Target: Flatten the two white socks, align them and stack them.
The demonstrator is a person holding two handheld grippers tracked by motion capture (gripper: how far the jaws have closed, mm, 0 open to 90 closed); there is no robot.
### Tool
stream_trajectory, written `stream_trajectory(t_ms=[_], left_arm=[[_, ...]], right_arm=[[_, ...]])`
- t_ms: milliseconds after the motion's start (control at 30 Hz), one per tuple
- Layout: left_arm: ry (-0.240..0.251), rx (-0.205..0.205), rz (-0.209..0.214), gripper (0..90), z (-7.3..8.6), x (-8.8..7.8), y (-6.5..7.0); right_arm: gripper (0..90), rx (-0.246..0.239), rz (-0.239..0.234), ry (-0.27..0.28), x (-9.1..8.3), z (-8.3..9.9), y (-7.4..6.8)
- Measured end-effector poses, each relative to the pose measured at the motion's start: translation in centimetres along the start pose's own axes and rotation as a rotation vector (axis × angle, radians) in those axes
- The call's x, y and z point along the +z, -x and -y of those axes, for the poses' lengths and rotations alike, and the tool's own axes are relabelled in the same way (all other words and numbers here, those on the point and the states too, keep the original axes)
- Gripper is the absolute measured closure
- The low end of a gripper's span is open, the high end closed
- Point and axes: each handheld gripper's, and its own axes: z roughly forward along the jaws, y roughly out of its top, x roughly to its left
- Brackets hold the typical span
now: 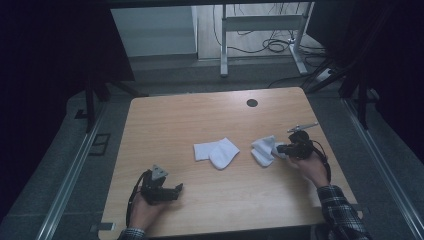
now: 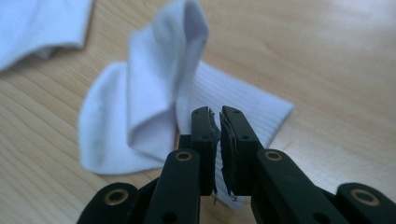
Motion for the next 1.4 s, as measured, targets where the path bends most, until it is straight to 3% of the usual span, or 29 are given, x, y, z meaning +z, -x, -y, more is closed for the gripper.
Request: stream_trajectory(t_ms=[133,233,467,567,733,867,1033,1133,1233,1300,1400], left_arm=[[0.000,0.002,0.000,11.3,0.0,0.0,0.0],[0.000,0.001,0.000,11.3,0.0,0.0,0.0],[0.000,-0.002,0.000,11.3,0.0,0.0,0.0],[0.000,-0.002,0.000,11.3,-0.1,0.0,0.0],[0.001,-0.005,-0.003,11.3,-0.1,0.1,0.0],[0.001,-0.005,-0.003,11.3,-0.1,0.1,0.0],[0.000,-0.005,-0.003,11.3,-0.1,0.1,0.0],[0.001,-0.005,-0.003,11.3,-0.1,0.1,0.0],[0.001,-0.005,-0.003,11.3,-0.1,0.1,0.0],[0.001,-0.008,-0.005,11.4,-0.1,0.1,0.0],[0.000,-0.012,-0.009,11.4,-0.1,0.1,0.1]], right_arm=[[83.3,0.013,0.007,0.002,0.4,0.8,0.7],[83.2,0.017,0.063,-0.004,-0.4,1.2,1.8],[82.1,0.080,0.123,-0.005,-2.6,2.9,5.1],[79.7,0.084,0.163,-0.016,-3.6,3.4,5.8],[79.6,0.076,0.155,0.015,-4.6,2.9,5.4],[79.8,0.022,0.109,0.043,-4.6,1.7,3.4],[80.6,-0.030,0.037,0.027,-2.8,1.1,0.5],[80.1,-0.058,0.016,-0.003,-1.4,1.5,-0.3],[79.6,-0.060,0.011,-0.030,-0.7,2.3,-0.3],[79.7,-0.042,0.000,-0.022,-1.0,2.7,0.0],[79.6,-0.043,0.026,-0.033,-1.8,3.4,0.4]])
